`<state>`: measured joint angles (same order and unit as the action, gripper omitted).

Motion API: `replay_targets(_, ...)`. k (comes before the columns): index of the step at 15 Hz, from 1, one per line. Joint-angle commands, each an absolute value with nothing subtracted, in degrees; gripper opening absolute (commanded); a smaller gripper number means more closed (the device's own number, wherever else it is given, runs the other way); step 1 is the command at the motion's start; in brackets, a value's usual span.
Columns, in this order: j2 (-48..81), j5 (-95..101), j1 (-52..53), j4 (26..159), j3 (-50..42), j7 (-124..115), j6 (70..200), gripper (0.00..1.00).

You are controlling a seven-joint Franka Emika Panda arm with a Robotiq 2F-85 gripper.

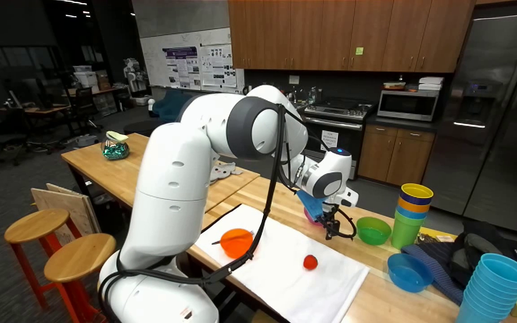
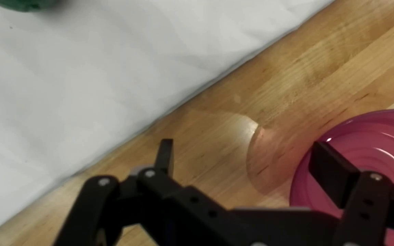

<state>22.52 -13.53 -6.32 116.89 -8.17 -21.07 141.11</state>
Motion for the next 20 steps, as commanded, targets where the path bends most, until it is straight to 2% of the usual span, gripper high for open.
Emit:
replay_targets(1, 21.4, -11.9, -5.5, 117.1, -9.1, -22.3, 141.7, 1.00)
replay_targets(20, 20.0, -14.1, -6.6, 118.2, -6.9, -18.4, 150.4, 1.00)
